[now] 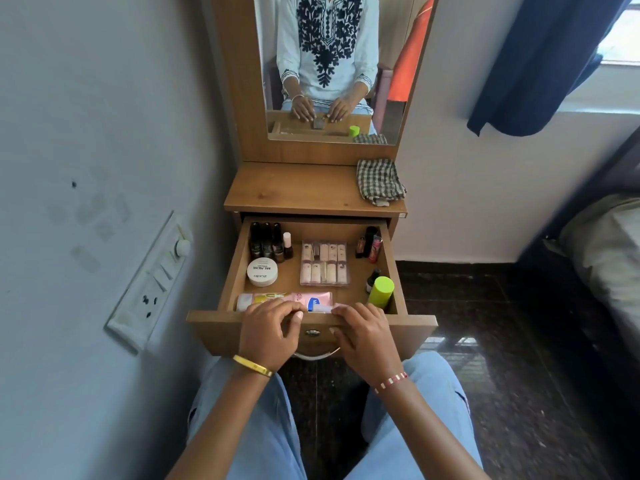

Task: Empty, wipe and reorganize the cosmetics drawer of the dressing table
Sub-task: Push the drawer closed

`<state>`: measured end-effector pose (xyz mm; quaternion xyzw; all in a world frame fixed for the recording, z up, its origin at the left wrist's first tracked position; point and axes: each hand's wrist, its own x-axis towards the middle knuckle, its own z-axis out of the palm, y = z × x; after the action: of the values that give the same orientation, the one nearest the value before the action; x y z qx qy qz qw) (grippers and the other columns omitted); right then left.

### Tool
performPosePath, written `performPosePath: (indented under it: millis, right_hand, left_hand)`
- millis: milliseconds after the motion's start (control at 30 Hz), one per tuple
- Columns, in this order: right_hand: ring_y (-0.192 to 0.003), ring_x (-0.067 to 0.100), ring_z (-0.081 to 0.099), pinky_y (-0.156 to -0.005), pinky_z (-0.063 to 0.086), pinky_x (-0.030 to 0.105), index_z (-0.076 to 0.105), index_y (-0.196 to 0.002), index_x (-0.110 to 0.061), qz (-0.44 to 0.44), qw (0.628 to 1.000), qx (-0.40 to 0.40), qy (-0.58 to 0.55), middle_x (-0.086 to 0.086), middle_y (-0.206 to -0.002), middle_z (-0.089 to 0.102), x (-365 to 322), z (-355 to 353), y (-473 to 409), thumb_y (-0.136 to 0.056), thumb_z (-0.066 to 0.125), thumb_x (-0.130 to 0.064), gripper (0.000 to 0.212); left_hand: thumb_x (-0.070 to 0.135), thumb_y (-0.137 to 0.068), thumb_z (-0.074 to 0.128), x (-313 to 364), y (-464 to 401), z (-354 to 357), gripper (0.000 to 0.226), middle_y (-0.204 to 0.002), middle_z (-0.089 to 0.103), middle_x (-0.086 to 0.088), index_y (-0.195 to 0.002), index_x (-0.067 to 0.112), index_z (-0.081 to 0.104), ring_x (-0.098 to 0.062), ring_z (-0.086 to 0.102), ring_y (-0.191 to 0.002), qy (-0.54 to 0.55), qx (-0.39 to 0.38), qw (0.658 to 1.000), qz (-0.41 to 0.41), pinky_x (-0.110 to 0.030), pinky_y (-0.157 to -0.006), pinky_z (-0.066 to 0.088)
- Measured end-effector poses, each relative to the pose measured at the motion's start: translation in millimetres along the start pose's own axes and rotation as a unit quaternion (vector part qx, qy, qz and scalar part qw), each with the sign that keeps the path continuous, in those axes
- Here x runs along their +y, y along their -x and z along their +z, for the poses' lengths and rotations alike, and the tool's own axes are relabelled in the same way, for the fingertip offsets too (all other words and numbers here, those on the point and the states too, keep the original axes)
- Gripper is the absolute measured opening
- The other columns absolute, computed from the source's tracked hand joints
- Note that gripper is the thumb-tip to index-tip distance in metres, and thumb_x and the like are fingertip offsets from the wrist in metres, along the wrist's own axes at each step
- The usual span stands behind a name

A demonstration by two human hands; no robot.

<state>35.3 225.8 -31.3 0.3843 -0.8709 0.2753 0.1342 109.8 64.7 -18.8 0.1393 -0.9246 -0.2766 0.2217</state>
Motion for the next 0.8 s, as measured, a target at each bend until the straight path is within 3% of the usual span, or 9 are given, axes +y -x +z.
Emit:
performPosePath:
  millis: [133,300,467,633,667,733,800]
  right_hand:
    - [-0.076,0.018,0.063,-0.071,0.053,0.031,0.064,-0.093,-0.017,0.003,1.0,0.009,-0.007,-0.001,-0.087,0.069,-1.8,1.1,0.3,-0.063,0.08,-0.016,0.034]
    - [-0.081,0.022,0.066,-0.077,0.054,0.034,0.069,-0.095,-0.013,0.017,1.0,0.02,-0.011,0.003,-0.091,0.071,-4.1,1.0,1.4,-0.067,0.077,-0.013,0.03]
    - [-0.087,0.017,0.059,-0.078,0.05,0.025,0.07,-0.086,-0.008,0.045,0.991,0.1,-0.072,0.006,-0.092,0.068,-11.0,-1.3,13.3,-0.082,0.059,-0.015,0.013]
    - [-0.076,0.015,0.056,-0.066,0.048,0.02,0.067,-0.077,-0.006,0.123,0.973,0.146,-0.133,0.003,-0.081,0.064,-22.2,-6.2,21.0,-0.077,0.066,-0.001,0.005]
    - [-0.073,0.016,0.057,-0.064,0.049,0.021,0.066,-0.077,-0.006,0.166,0.96,0.148,-0.172,0.003,-0.079,0.064,-25.3,-7.7,20.8,-0.079,0.067,0.0,0.006]
    - [-0.071,0.02,0.059,-0.062,0.053,0.025,0.064,-0.076,-0.008,0.312,0.896,0.134,-0.286,0.005,-0.075,0.064,-28.2,-8.6,20.1,-0.084,0.065,-0.008,0.008]
    - [-0.074,0.023,0.063,-0.059,0.058,0.028,0.062,-0.086,-0.007,0.473,0.766,0.115,-0.42,0.009,-0.078,0.065,-26.4,-8.9,18.3,-0.086,0.063,-0.02,0.013]
  left_hand:
    - [0.034,-0.079,0.044,-1.9,0.4,4.4,0.034,-0.089,0.074,0.001,-0.083,0.017,0.073,-0.014,0.068,-0.087,0.04,0.029,0.999,-0.007,-0.037,-0.081,0.053]
    - [0.034,-0.08,0.044,10.6,11.1,4.7,0.037,-0.089,0.065,0.006,-0.086,0.009,0.071,-0.011,0.06,-0.089,0.169,0.125,0.974,-0.082,-0.032,-0.083,0.05]
    - [0.038,-0.079,0.046,13.1,30.7,2.5,0.041,-0.093,0.066,0.001,-0.09,0.007,0.069,-0.014,0.06,-0.092,0.23,0.2,0.94,-0.15,-0.016,-0.084,0.044]
    - [0.028,-0.078,0.058,13.7,33.8,1.8,0.014,-0.082,0.065,0.001,-0.082,0.017,0.064,0.002,0.06,-0.075,0.327,0.243,0.879,-0.248,-0.009,-0.072,0.046]
    - [0.022,-0.081,0.06,14.9,33.3,2.6,0.005,-0.078,0.063,0.001,-0.079,0.018,0.063,0.002,0.058,-0.069,0.349,0.247,0.858,-0.284,-0.014,-0.07,0.047]
    - [0.014,-0.087,0.058,17.3,33.4,4.4,0.014,-0.075,0.059,0.001,-0.075,0.022,0.059,-0.007,0.056,-0.071,0.387,0.248,0.814,-0.355,-0.026,-0.068,0.047]
    - [0.018,-0.09,0.056,20.4,32.6,6.5,0.009,-0.086,0.059,-0.003,-0.081,0.019,0.055,-0.018,0.056,-0.086,0.437,0.249,0.759,-0.413,-0.027,-0.07,0.05]
